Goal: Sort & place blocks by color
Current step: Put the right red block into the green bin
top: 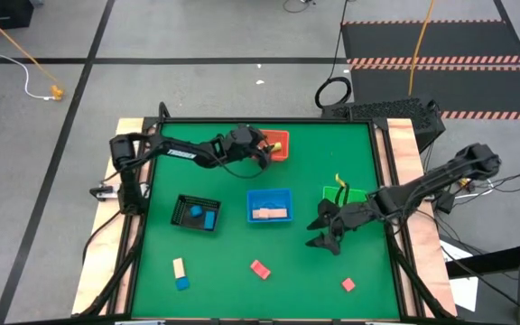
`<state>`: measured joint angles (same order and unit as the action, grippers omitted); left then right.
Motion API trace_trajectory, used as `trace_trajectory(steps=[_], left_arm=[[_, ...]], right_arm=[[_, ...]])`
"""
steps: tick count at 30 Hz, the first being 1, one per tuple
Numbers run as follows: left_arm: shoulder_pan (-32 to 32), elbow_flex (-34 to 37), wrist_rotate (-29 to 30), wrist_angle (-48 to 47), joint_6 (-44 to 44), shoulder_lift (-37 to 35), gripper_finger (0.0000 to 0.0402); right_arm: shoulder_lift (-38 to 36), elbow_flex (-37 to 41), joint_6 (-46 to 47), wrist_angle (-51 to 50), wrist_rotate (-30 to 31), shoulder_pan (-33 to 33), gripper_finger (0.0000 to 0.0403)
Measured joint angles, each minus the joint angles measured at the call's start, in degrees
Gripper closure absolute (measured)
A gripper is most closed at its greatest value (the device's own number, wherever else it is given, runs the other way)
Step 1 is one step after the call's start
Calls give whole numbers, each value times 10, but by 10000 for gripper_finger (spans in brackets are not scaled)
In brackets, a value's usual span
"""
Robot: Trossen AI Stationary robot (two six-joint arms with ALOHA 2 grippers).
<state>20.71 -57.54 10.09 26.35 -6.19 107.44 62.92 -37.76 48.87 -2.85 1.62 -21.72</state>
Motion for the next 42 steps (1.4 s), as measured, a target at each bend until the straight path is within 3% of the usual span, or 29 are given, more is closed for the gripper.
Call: trace_trajectory(steps=[5, 11, 15, 20, 25, 32, 36, 42], left_arm=[[-21, 0, -8, -41, -2, -52, 173], [-76, 0, -11, -122, -3, -125, 172], [-114, 0, -11, -130, -1, -162, 172], [-151, 0, -11, -132, 0, -194, 172], [-176, 0, -11, -131, 22, -197, 172], [-190, 0, -10, -142, 21, -195, 172], [-194, 0, -10, -147, 20, -195, 172], [-198, 0, -10, -147, 20, -195, 172]], right_arm=[[-1, -23, 70, -88, 0, -47, 83], [20, -23, 323, -195, -3, -130, 83], [45, -23, 479, -196, -3, -170, 83], [97, -23, 583, -162, -26, -205, 87], [153, -23, 638, -143, -79, -228, 99], [199, -23, 681, -100, -81, -247, 103], [230, -24, 699, -84, -116, -251, 104], [268, -25, 679, -89, -148, -256, 106]])
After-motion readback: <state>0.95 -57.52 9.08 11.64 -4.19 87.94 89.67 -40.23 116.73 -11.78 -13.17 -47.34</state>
